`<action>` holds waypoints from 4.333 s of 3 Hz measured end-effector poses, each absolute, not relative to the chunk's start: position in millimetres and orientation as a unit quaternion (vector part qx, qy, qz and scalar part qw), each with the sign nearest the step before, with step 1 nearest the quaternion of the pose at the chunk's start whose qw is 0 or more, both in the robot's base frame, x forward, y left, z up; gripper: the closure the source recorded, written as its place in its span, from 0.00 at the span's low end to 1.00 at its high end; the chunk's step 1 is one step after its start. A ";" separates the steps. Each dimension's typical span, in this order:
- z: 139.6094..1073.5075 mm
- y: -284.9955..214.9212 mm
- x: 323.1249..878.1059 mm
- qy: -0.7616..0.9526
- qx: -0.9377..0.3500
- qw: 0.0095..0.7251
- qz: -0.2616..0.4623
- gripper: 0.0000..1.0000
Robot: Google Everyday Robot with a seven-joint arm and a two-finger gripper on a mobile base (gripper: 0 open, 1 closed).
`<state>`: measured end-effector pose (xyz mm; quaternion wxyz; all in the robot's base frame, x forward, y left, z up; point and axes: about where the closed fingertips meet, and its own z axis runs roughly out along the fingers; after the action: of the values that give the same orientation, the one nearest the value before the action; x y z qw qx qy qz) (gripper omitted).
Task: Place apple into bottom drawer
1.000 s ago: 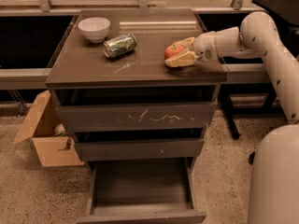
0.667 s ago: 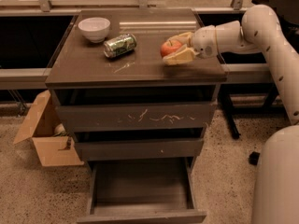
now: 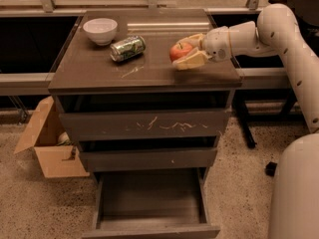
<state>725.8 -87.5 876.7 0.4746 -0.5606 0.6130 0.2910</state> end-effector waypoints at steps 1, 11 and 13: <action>875.5 -81.4 707.9 0.608 -0.571 0.468 0.293 1.00; 536.5 -158.9 488.7 0.710 -0.592 0.207 0.320 1.00; 463.7 -154.1 493.5 0.711 -0.581 0.228 0.324 1.00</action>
Offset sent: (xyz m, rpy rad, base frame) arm -0.1496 0.0334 -0.0215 -0.1128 0.0291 0.1614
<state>493.5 -154.1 463.7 0.2283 -0.5805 0.7111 0.3244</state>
